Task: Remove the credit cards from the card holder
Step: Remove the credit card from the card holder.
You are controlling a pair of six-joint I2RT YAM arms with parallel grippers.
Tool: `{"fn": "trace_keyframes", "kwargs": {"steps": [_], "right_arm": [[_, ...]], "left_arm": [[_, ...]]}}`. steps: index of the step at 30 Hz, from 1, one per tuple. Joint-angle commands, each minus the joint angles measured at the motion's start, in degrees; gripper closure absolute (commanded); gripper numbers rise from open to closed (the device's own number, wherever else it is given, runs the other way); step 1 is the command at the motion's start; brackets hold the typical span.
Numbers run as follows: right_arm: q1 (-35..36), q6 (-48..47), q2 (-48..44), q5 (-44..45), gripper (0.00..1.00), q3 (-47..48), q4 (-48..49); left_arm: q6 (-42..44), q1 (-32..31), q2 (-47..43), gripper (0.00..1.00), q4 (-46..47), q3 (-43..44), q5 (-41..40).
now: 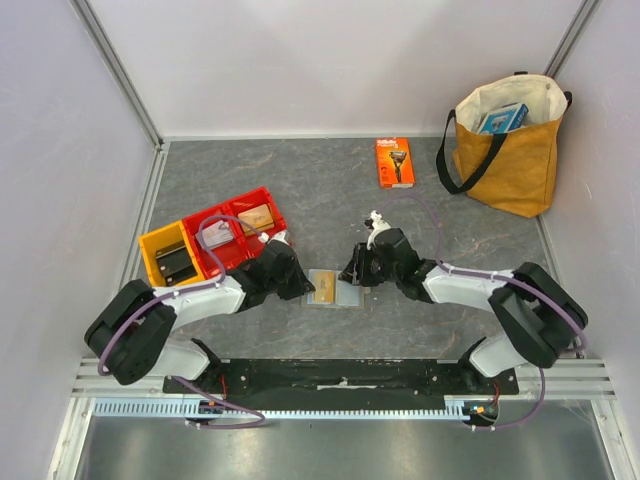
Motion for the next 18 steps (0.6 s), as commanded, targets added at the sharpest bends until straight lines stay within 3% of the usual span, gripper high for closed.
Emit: {"fn": "trace_keyframes", "kwargs": {"steps": [1, 15, 18], "right_arm": [[-2.6, 5.8, 4.0, -11.7, 0.59, -3.0, 16.1], [-3.7, 12.0, 15.8, -18.8, 0.63, -6.1, 30.8], [-3.9, 12.9, 16.7, -19.3, 0.68, -6.8, 32.5]], "left_arm": [[1.9, 0.6, 1.5, 0.92, 3.4, 0.2, 1.5], [-0.8, 0.7, 3.3, 0.95, 5.3, -4.7, 2.7], [-1.0, 0.7, 3.1, 0.95, 5.4, -5.4, 2.7]]}}
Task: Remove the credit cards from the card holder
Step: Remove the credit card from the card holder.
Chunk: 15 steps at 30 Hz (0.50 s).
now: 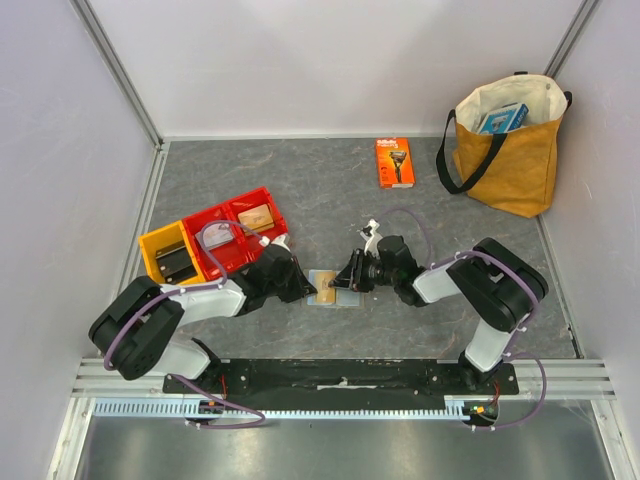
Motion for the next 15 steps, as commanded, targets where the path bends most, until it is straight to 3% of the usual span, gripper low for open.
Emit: {"fn": "trace_keyframes", "kwargs": {"steps": [1, 11, 15], "right_arm": [[-0.6, 2.3, 1.5, -2.1, 0.69, -1.7, 6.0], [-1.9, 6.5, 5.6, -5.5, 0.81, -4.0, 16.8], [-2.9, 8.0, 7.2, -6.5, 0.95, -5.1, 20.4]], "left_arm": [[-0.6, 0.1, 0.5, 0.95, -1.7, -2.2, -0.1], [-1.2, 0.1, 0.6, 0.95, -1.3, -2.5, 0.1], [-1.6, 0.1, 0.4, 0.95, -1.3, -2.8, 0.1]]}}
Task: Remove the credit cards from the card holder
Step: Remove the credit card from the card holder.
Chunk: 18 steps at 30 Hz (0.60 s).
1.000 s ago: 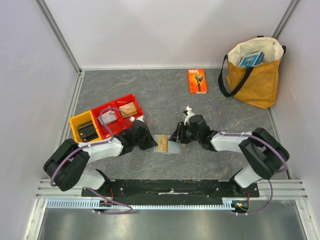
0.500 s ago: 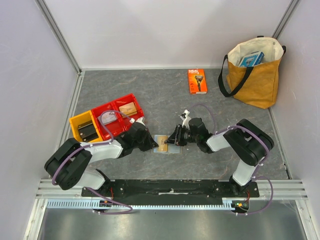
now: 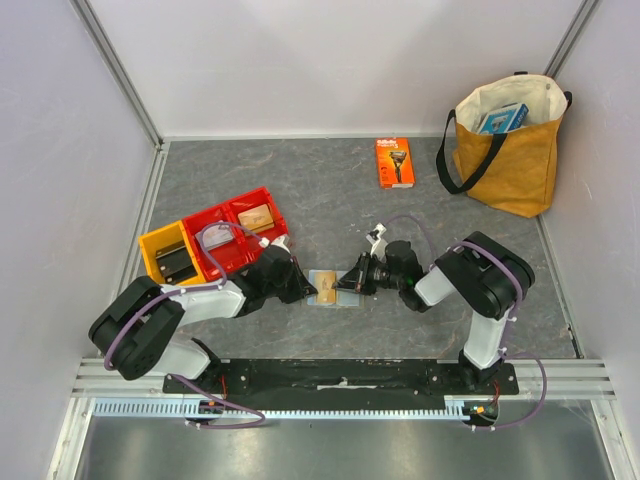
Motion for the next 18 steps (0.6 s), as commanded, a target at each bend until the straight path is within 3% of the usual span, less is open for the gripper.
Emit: {"fn": "trace_keyframes", "kwargs": {"steps": [1, 14, 18], "right_arm": [[-1.1, 2.2, 1.4, -2.6, 0.99, -1.7, 7.6], [-4.7, 0.4, -0.5, -4.2, 1.0, -5.1, 6.2], [-4.7, 0.2, 0.0, -5.6, 0.87, -3.7, 6.1]], "left_arm": [[-0.9, 0.0, 0.4, 0.95, -3.1, -1.8, -0.6], [-1.4, 0.4, 0.5, 0.96, -3.2, -1.9, -0.4], [-0.7, 0.4, 0.5, 0.96, -3.3, -1.6, 0.1]]}}
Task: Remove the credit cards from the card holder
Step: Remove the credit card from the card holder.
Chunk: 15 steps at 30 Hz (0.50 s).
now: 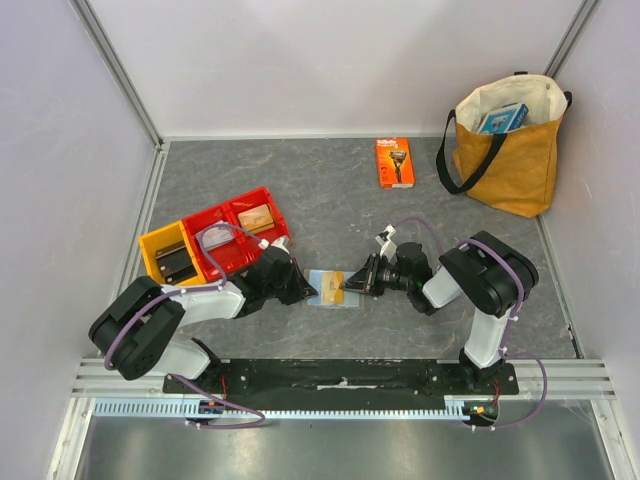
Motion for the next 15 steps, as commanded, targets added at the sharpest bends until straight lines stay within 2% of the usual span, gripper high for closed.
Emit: {"fn": "trace_keyframes", "kwargs": {"steps": [1, 6, 15], "right_arm": [[-0.4, -1.3, -0.4, -1.2, 0.81, 0.9, 0.3], [-0.2, -1.9, 1.1, -1.9, 0.74, 3.4, -1.1], [-0.2, -2.8, 3.7, -3.4, 0.74, 6.3, -3.2]], "left_arm": [[0.5, 0.3, 0.5, 0.96, -3.9, -0.8, -0.4], [0.8, 0.3, 0.3, 0.96, -4.1, -0.7, -0.2], [1.3, 0.3, 0.1, 0.96, -4.4, -0.6, -0.1]]}}
